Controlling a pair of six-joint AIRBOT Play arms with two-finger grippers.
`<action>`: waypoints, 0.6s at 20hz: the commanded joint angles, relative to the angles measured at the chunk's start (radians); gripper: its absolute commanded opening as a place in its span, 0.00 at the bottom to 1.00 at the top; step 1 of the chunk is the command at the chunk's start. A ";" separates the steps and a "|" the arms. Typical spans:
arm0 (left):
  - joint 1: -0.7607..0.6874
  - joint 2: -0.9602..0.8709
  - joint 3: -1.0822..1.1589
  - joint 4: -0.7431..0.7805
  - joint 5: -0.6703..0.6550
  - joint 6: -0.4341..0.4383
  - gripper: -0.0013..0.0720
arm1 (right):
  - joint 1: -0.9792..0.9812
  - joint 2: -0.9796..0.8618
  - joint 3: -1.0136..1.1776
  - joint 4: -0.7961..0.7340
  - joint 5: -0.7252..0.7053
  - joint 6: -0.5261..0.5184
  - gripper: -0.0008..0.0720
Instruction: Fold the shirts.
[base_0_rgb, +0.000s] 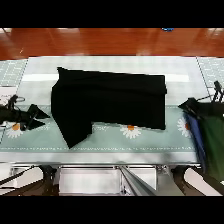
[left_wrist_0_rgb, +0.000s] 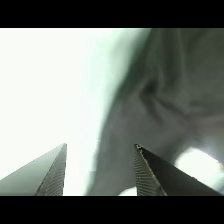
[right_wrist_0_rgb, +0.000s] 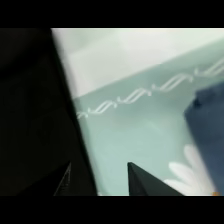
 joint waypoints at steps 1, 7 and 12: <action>0.058 0.058 -0.188 -0.190 0.079 0.115 0.71 | -0.024 0.136 -0.177 0.143 -0.038 -0.076 0.58; -0.107 0.056 -0.204 -0.190 0.195 0.110 0.71 | -0.024 0.136 -0.177 0.179 0.023 -0.077 0.58; -0.261 -0.002 -0.197 -0.190 0.277 0.047 0.54 | -0.025 0.136 -0.175 0.209 0.019 -0.081 0.58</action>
